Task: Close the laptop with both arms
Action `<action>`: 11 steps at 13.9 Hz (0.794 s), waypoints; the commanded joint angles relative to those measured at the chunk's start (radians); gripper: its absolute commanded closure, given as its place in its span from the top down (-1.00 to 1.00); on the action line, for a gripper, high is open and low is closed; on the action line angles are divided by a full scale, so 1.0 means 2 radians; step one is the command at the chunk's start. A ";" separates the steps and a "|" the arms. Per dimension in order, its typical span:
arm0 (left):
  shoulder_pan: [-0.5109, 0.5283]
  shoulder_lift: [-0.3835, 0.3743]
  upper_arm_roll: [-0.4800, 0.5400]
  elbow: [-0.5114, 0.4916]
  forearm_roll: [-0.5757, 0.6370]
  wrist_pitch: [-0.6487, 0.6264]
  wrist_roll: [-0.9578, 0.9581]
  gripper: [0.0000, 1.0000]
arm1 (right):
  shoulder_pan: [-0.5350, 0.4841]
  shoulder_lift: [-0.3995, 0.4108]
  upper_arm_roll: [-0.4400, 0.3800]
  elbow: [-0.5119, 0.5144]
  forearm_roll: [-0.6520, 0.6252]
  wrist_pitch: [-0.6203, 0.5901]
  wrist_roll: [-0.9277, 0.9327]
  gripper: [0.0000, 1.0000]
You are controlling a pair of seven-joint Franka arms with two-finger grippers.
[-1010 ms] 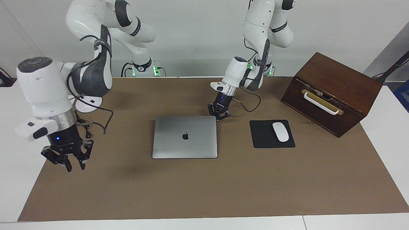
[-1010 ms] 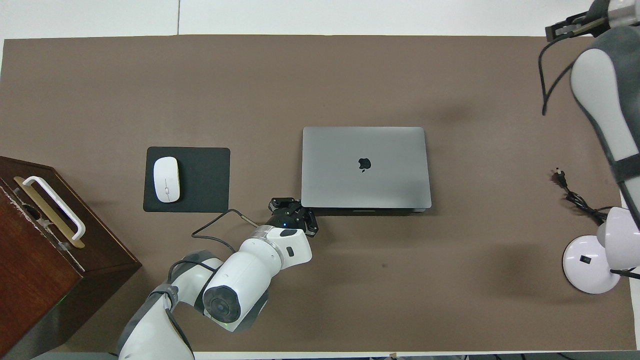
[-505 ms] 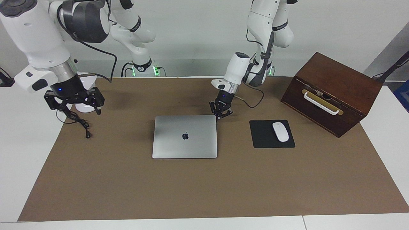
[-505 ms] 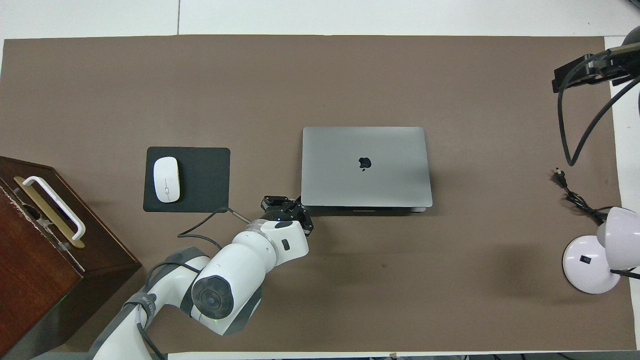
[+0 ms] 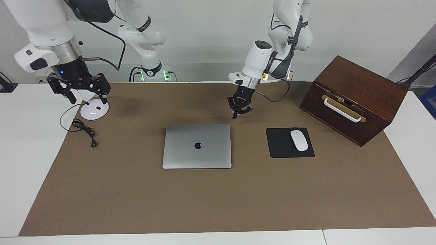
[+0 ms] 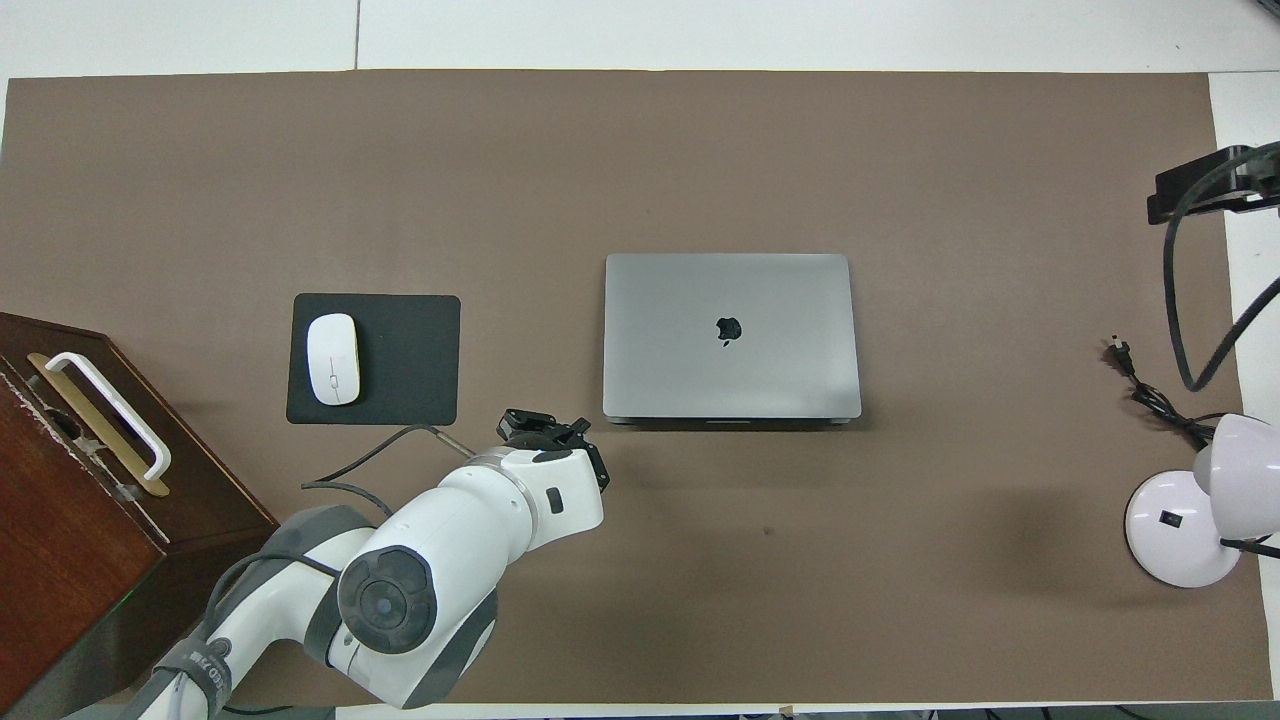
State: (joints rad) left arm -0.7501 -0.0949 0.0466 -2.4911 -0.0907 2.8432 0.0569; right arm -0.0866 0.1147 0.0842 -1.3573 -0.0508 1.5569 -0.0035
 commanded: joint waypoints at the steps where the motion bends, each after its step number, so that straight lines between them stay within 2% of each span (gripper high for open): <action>1: 0.016 -0.031 -0.001 0.015 -0.004 -0.076 0.012 -1.00 | -0.018 -0.045 0.001 -0.076 0.030 0.042 0.006 1.00; 2: 0.021 -0.044 0.000 0.028 -0.004 -0.115 0.013 -1.00 | -0.018 -0.061 0.000 -0.106 0.030 0.060 0.006 1.00; 3: 0.029 -0.057 0.000 0.040 -0.004 -0.153 0.014 -1.00 | -0.017 -0.066 0.000 -0.114 0.030 0.071 0.008 1.00; 7: 0.063 -0.092 0.000 0.090 -0.002 -0.273 0.014 -1.00 | -0.018 -0.067 -0.001 -0.101 0.031 0.063 -0.001 1.00; 11: 0.104 -0.104 0.000 0.139 0.003 -0.379 0.034 -1.00 | -0.019 -0.070 -0.002 -0.101 0.030 0.071 -0.080 1.00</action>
State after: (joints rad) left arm -0.5885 -0.2927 0.0513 -2.2545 -0.0894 2.1731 0.0802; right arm -0.1107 0.0001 0.0789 -1.5241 -0.0108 1.6764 -0.0778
